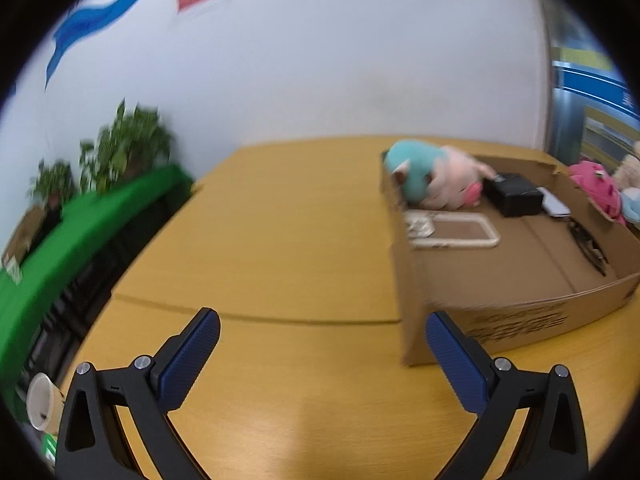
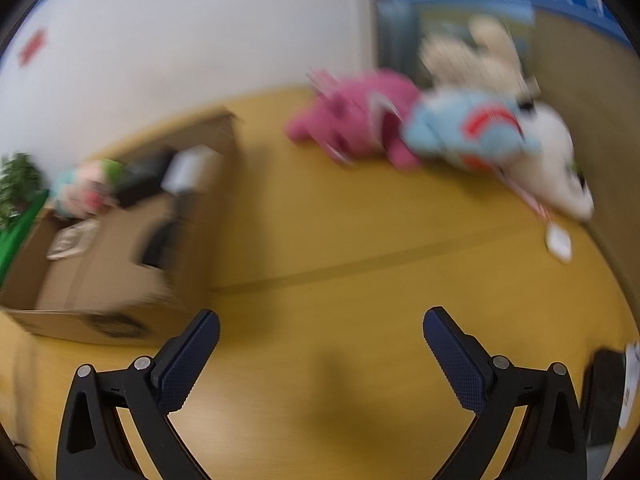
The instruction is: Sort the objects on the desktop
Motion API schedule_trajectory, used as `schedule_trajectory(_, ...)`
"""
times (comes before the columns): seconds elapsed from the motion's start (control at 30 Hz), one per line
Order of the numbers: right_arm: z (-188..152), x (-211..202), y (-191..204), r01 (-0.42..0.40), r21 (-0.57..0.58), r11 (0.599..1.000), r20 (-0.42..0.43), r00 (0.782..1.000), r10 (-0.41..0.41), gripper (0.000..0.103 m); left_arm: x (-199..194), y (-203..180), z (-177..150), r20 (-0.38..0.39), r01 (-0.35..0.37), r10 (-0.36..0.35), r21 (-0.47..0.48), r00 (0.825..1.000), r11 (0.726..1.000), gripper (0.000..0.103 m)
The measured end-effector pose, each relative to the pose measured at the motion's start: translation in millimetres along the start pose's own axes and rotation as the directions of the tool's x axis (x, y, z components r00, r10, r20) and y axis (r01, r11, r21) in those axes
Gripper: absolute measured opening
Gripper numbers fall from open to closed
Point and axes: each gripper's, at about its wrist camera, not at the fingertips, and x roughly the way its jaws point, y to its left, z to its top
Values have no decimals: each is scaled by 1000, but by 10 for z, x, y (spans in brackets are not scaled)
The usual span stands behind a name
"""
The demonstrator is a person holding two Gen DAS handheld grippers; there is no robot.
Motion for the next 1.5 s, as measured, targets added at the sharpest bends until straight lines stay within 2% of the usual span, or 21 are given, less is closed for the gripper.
schedule_trajectory(0.07, -16, 274, -277, 21, 31, 999, -85, 996, -18, 103, 237, 123, -63, -48, -38, 37, -28, 998, 999, 102)
schedule_trajectory(0.13, -29, 453, -422, 57, 29, 998, -136, 989, -52, 103, 532, 221, -92, -121, -114, 109, -37, 987, 993, 102)
schedule_trajectory(0.23, -27, 583, -573, 83, 59, 995, -144, 987, -74, 103, 849, 337, -131, -214, -111, 90, -87, 973, 990, 102)
schedule_trajectory(0.3, -59, 636, -585, 93, 64, 994, -147, 986, -82, 103, 1041, 392, -194, -272, -84, 47, -128, 961, 988, 102)
schedule_trajectory(0.37, -111, 708, -581, 137, 35, 990, -134, 982, -132, 103, 1110, 440, -275, -311, -74, 27, -143, 950, 987, 102)
schedule_trajectory(0.4, -109, 708, -580, 128, 31, 991, -120, 985, -124, 103, 1155, 450, -301, -316, -69, 17, -152, 949, 986, 103)
schedule_trajectory(0.43, -126, 694, -591, 130, 27, 991, -106, 986, -126, 103, 1159, 472, -315, -297, -61, 7, -171, 955, 983, 103)
schedule_trajectory(0.57, 53, 769, -600, 133, 28, 991, -86, 988, -130, 103, 1212, 499, -353, -277, -75, 26, -168, 961, 983, 103)
schedule_trajectory(0.8, 181, 851, -672, 147, 49, 988, -52, 988, -144, 103, 1245, 543, -249, -280, -54, 9, -154, 960, 987, 103)
schedule_trajectory(1.5, 282, 916, -695, 135, 38, 990, -56, 990, -133, 103, 1248, 537, -239, -279, -52, 7, -153, 960, 987, 103)
